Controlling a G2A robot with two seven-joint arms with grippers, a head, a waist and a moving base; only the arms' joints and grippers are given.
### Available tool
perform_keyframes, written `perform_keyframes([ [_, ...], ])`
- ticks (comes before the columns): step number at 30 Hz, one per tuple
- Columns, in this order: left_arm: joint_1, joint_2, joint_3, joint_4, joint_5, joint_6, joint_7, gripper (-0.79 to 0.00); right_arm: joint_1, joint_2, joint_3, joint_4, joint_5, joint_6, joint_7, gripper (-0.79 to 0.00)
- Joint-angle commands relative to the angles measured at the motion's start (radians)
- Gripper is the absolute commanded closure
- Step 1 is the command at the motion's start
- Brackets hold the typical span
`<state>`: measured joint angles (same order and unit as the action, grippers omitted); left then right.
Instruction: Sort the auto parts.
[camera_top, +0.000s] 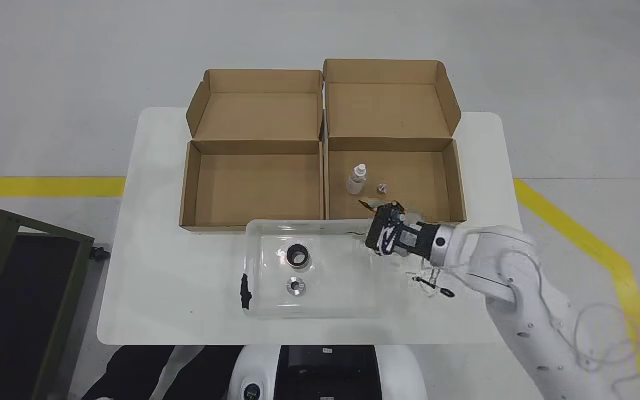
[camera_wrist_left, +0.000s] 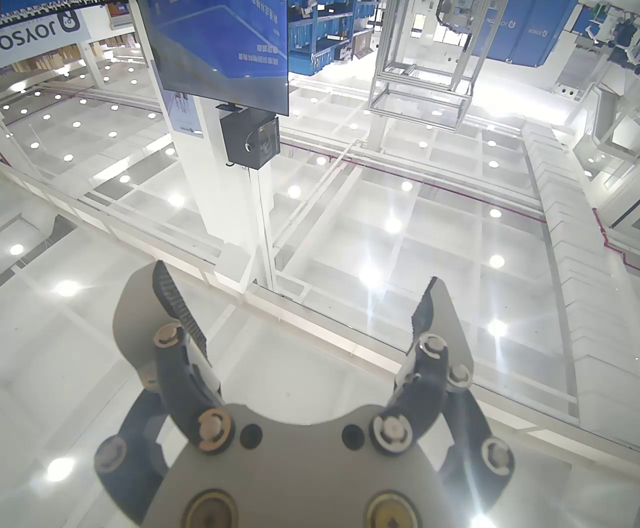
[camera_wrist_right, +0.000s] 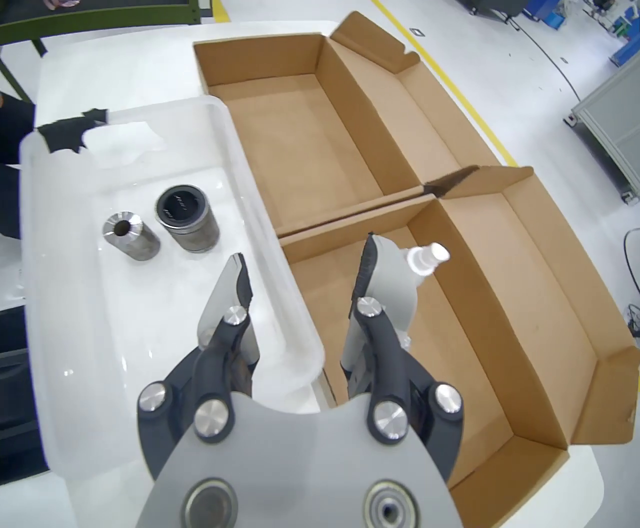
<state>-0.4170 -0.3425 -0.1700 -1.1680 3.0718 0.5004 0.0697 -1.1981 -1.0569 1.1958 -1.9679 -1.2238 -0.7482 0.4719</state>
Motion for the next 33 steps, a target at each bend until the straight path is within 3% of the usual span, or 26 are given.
perform_keyframes([
  [1,0.0,0.0,0.0,0.0,0.0,0.0,0.0,-0.785,-0.005,-0.001,-0.021,-0.014,-0.007,-0.01,-0.001,-0.406],
  [13,0.0,0.0,0.0,0.0,0.0,0.0,0.0,-0.785,0.036,-0.019,-0.179,-0.003,-0.049,-0.016,0.02,-0.419],
  [22,0.0,0.0,0.0,0.0,0.0,0.0,0.0,-0.785,0.095,-0.043,-0.289,0.072,-0.061,0.013,0.037,-0.545],
  [33,0.0,0.0,0.0,0.0,0.0,0.0,0.0,-0.785,0.164,-0.074,-0.372,0.161,-0.062,0.067,0.035,-0.554],
])
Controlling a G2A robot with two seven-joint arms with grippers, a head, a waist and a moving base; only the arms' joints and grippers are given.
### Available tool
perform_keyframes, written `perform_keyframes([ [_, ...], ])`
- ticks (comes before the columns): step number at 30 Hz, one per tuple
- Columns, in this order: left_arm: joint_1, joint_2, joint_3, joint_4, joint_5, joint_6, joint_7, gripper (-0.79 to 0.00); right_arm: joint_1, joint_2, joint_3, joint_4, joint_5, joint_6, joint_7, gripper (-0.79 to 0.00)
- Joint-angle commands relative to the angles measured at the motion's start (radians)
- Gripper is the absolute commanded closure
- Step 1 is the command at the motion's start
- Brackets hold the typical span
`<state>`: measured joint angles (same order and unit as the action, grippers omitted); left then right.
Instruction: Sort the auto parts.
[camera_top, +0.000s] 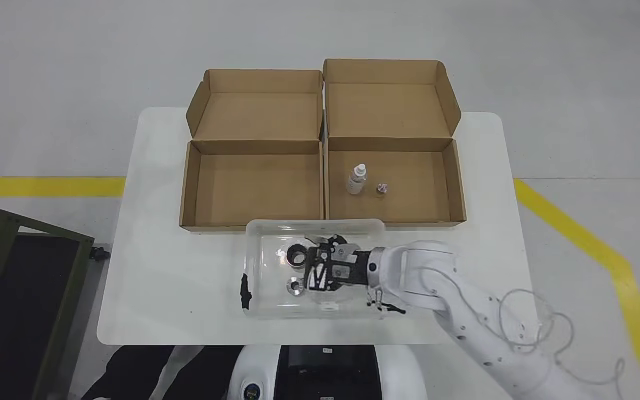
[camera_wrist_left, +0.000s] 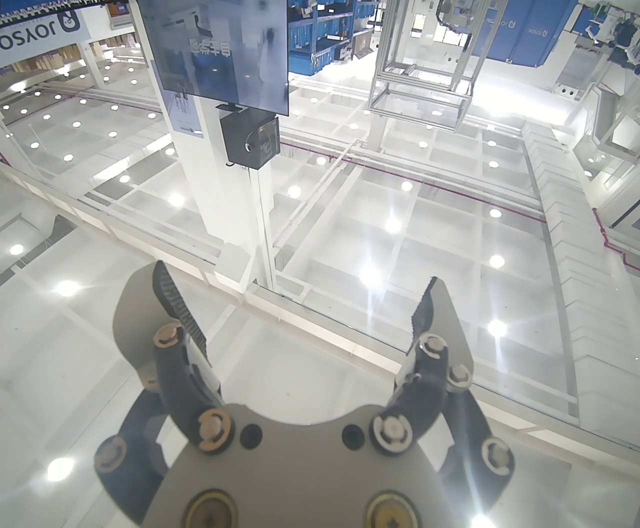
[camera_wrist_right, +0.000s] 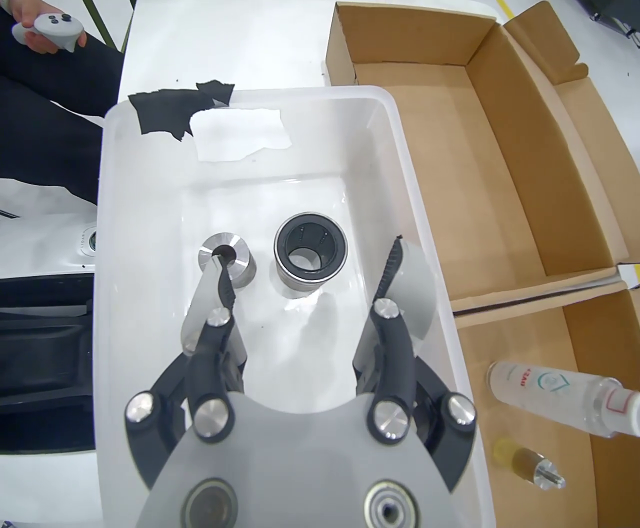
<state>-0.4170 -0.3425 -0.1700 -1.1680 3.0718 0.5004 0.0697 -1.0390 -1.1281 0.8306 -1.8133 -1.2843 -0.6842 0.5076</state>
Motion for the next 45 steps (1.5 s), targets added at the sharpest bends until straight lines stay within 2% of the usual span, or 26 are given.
perform_keyframes([
  [1,0.0,0.0,0.0,0.0,0.0,0.0,0.0,-0.785,0.011,-0.005,-0.014,0.013,-0.002,0.006,-0.002,-0.554],
  [11,0.0,0.0,0.0,0.0,0.0,0.0,0.0,-0.785,0.061,-0.033,-0.072,0.095,-0.015,0.036,-0.036,-0.57],
  [20,0.0,0.0,0.0,0.0,0.0,0.0,0.0,-0.785,0.098,-0.055,-0.104,0.166,-0.015,0.051,-0.059,-0.548],
  [23,0.0,0.0,0.0,0.0,0.0,0.0,0.0,-0.785,0.108,-0.062,-0.113,0.185,-0.016,0.055,-0.06,-0.52],
  [28,0.0,0.0,0.0,0.0,0.0,0.0,0.0,-0.785,0.122,-0.072,-0.125,0.212,-0.015,0.053,-0.061,-0.425],
  [35,0.0,0.0,0.0,0.0,0.0,0.0,0.0,-0.785,0.135,-0.084,-0.14,0.241,-0.013,0.044,-0.053,-0.416],
  [41,0.0,0.0,0.0,0.0,0.0,0.0,0.0,-0.785,0.145,-0.094,-0.149,0.262,-0.007,0.036,-0.053,-0.376],
  [42,0.0,0.0,0.0,0.0,0.0,0.0,0.0,-0.785,0.146,-0.095,-0.15,0.265,-0.003,0.032,-0.053,-0.351],
  [45,0.0,0.0,0.0,0.0,0.0,0.0,0.0,-0.785,0.151,-0.099,-0.151,0.273,0.007,0.019,-0.056,-0.172],
])
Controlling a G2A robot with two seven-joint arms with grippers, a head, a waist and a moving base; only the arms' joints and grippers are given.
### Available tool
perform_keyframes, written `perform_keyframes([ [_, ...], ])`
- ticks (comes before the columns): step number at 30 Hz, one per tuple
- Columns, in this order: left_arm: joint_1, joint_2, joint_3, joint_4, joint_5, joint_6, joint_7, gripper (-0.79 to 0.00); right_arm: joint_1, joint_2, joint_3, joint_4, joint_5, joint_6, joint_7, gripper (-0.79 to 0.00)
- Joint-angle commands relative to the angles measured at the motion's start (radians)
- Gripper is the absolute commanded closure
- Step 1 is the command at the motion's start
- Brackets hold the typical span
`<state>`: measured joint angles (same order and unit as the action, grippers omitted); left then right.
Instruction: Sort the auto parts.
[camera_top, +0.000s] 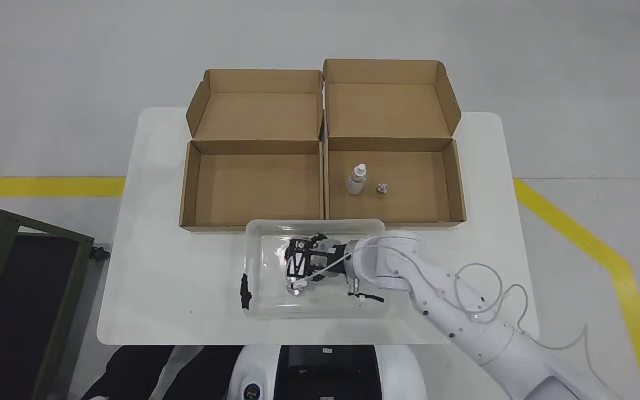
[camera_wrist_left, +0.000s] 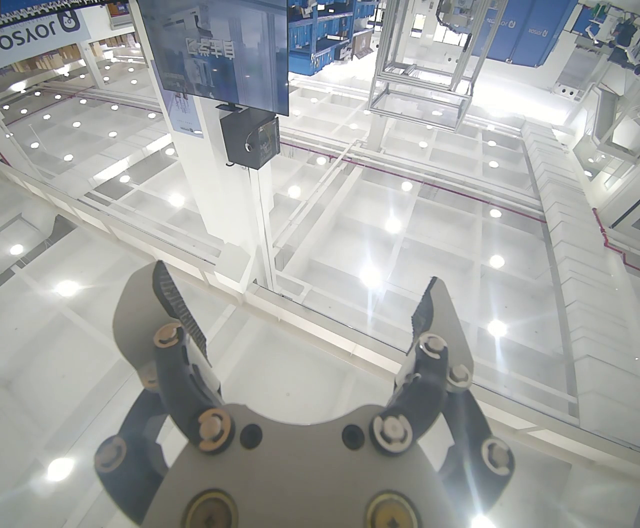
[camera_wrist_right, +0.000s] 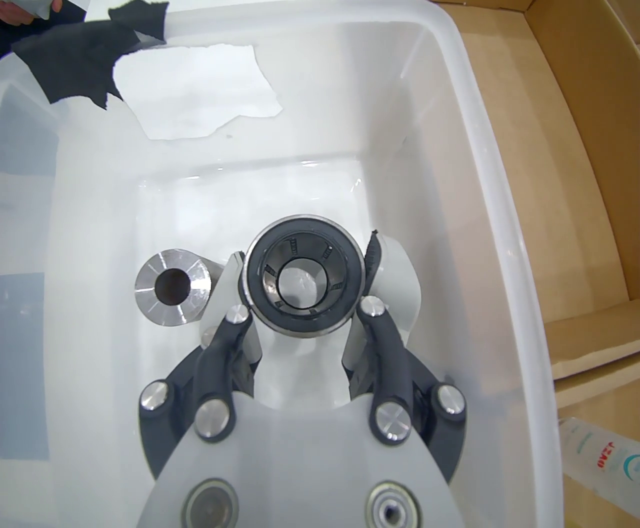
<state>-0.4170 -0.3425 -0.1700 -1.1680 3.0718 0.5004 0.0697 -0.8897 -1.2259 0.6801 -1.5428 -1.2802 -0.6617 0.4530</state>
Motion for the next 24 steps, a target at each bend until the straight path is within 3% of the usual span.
perform_keyframes([
  [1,0.0,0.0,0.0,0.0,0.0,0.0,0.0,-0.785,0.002,-0.002,0.0,0.004,0.008,-0.008,-0.003,-0.105],
  [2,0.0,0.0,0.0,0.0,0.0,0.0,0.0,-0.785,0.003,-0.003,0.0,0.007,0.012,-0.012,-0.004,-0.003],
  [24,0.0,0.0,0.0,0.0,0.0,0.0,0.0,-0.785,-0.053,0.017,0.118,-0.13,0.112,-0.068,-0.07,0.0],
])
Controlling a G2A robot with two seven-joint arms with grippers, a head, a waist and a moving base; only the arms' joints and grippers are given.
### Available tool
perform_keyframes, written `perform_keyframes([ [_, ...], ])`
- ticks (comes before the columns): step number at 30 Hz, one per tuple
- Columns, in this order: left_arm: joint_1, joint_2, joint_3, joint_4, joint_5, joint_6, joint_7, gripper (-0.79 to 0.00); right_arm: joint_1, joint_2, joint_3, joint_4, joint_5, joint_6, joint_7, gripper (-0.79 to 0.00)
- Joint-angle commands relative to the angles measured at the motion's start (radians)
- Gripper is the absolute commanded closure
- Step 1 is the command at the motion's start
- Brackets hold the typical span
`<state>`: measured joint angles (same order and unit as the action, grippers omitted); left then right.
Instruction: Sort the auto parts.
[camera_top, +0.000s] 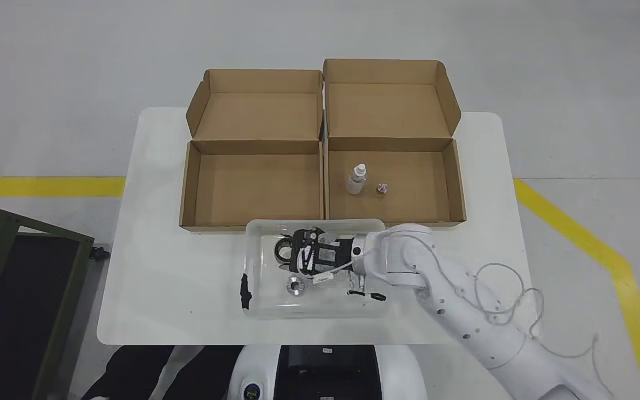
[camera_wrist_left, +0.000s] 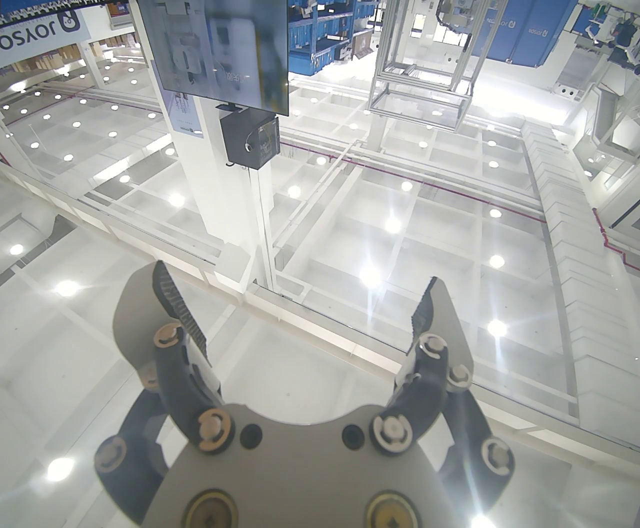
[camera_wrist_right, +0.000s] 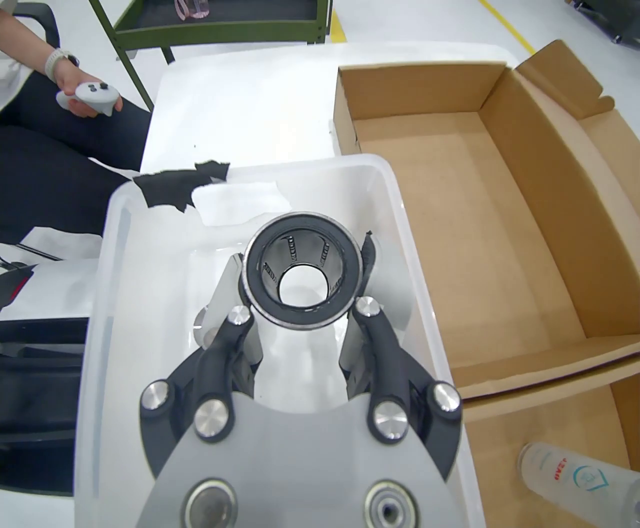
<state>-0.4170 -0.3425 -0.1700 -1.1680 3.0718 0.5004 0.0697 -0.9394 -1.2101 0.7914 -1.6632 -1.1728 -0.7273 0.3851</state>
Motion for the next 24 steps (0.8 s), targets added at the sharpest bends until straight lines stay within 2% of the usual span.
perform_keyframes([
  [1,0.0,0.0,0.0,0.0,0.0,0.0,0.0,-0.785,-0.008,0.003,0.013,-0.021,0.009,-0.005,-0.005,0.0],
  [24,0.0,0.0,0.0,0.0,0.0,0.0,0.0,-0.785,-0.102,0.043,0.253,-0.298,0.161,-0.026,-0.12,0.0],
])
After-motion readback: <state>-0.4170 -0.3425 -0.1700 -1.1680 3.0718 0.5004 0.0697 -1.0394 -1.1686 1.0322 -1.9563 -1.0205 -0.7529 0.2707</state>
